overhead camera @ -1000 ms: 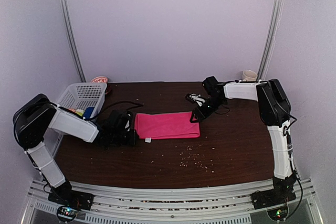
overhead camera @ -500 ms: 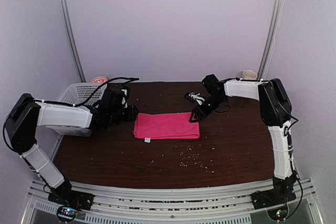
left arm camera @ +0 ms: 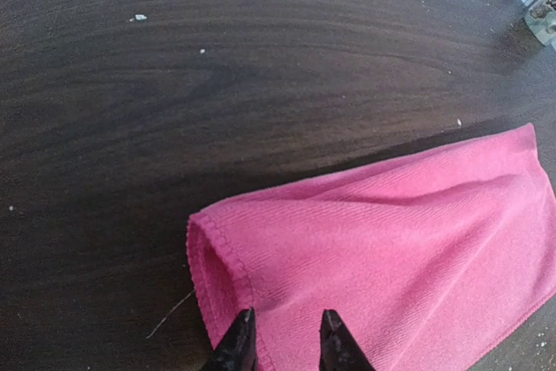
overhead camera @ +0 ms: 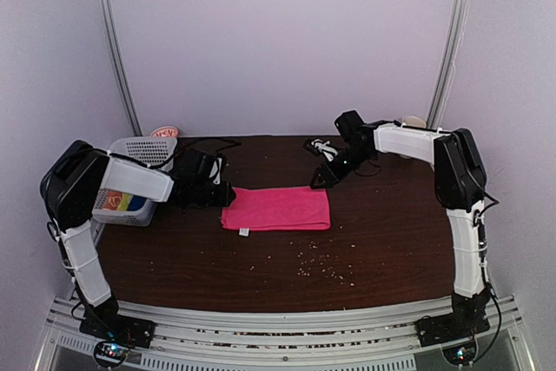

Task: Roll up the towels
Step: Smooth out the towel at the center of the board.

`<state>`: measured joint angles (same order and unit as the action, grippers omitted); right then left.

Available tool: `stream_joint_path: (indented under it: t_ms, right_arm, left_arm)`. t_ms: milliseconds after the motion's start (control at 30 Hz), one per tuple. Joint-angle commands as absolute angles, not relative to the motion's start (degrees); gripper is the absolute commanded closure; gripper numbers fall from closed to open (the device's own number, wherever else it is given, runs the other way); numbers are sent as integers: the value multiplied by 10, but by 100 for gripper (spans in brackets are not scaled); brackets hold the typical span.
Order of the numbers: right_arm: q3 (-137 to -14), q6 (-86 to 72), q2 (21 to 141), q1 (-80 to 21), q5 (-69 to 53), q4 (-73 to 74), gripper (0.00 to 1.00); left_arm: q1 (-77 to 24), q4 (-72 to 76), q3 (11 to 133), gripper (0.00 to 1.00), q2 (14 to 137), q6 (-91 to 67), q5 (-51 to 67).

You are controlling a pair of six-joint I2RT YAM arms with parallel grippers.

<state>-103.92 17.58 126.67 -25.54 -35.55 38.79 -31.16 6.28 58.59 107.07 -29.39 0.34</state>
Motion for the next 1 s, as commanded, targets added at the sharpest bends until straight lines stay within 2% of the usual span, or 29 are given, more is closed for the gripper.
stream_joint_path:
  t_ms: [0, 200, 533, 800, 967]
  right_arm:
    - [-1042, 169, 1276, -258, -352, 374, 51]
    - [-1035, 168, 1285, -258, -358, 370, 52]
    - [-1028, 161, 1300, -258, -361, 363, 54]
    - [-1025, 162, 1307, -258, -356, 360, 54]
    - [-1025, 163, 1311, -258, -352, 361, 54]
  left_arm:
    - [-304, 80, 606, 75, 1071, -281, 17]
    - [-294, 76, 607, 77, 1081, -276, 0]
    - [-291, 77, 615, 73, 1097, -267, -11]
    - [-282, 102, 610, 84, 1102, -262, -12]
    - [-280, 114, 612, 84, 1106, -257, -6]
